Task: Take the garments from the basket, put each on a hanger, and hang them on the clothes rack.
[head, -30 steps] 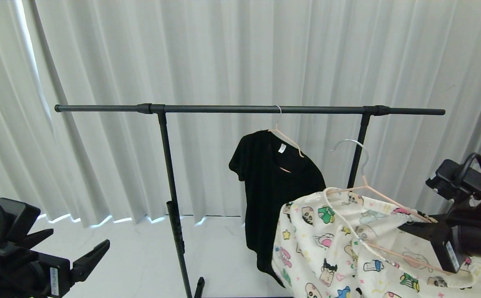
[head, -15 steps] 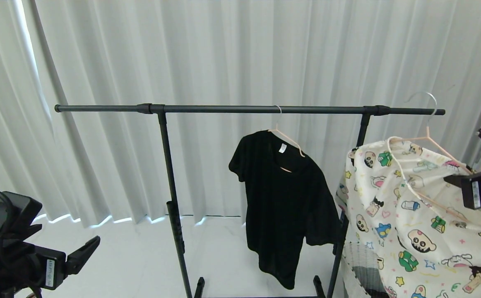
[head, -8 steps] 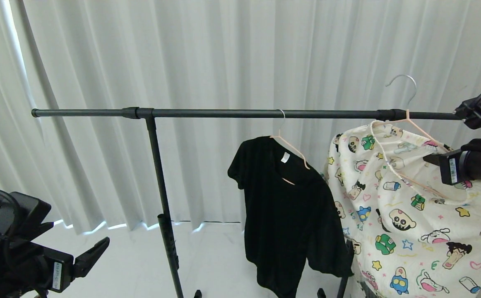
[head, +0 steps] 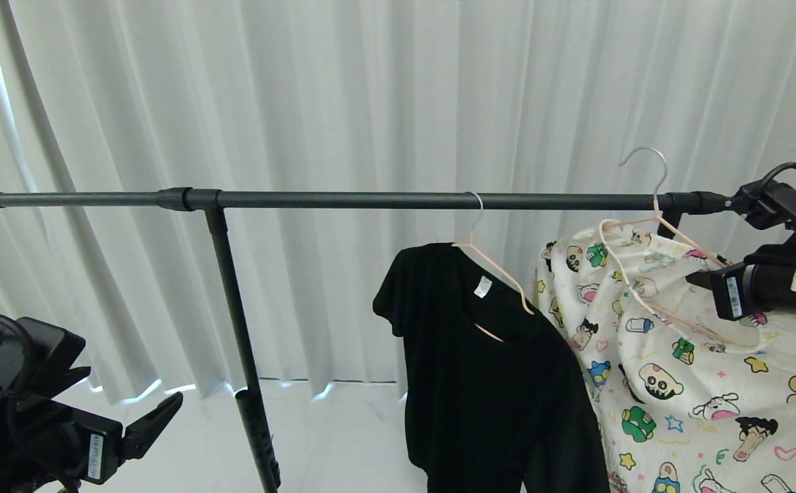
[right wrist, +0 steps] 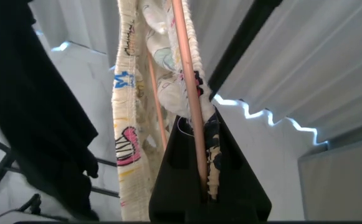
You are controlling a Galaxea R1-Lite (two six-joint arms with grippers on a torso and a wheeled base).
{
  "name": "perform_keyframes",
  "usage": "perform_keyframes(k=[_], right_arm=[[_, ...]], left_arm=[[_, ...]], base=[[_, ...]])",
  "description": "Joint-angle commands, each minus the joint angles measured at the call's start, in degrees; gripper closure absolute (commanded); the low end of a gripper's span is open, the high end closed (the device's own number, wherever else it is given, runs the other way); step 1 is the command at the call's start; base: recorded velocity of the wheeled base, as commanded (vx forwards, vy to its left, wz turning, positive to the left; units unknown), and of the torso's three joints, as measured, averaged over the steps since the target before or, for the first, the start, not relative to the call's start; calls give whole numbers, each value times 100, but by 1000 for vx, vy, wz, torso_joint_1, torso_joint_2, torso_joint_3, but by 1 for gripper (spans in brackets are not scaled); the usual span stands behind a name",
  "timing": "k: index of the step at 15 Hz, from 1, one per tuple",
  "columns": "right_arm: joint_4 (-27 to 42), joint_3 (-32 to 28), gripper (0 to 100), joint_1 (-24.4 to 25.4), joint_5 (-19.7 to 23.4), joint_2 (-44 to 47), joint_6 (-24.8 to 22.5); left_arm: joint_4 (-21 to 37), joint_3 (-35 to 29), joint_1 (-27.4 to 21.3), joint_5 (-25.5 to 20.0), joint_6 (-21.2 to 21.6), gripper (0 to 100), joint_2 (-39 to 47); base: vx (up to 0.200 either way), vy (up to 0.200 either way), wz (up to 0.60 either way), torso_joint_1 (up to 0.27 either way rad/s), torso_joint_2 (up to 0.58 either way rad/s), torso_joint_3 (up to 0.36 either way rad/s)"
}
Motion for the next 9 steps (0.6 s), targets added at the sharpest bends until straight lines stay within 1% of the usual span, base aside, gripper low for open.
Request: perform_keyframes(k=[1, 7, 9], right_arm=[[-11, -1, 100, 3, -3, 142, -1], [-107, -19, 100, 3, -12, 686, 17], [-292, -36, 100, 3, -21, 915, 34]], left_arm=[[0, 3, 1, 0, 4, 0, -2], [0, 3, -7, 0, 4, 0, -98], [0, 11, -42, 9, 4, 0, -116]], base=[[0, 0, 0, 0, 0, 0], [0, 0, 0, 0, 0, 0], [0, 0, 0, 0, 0, 0]])
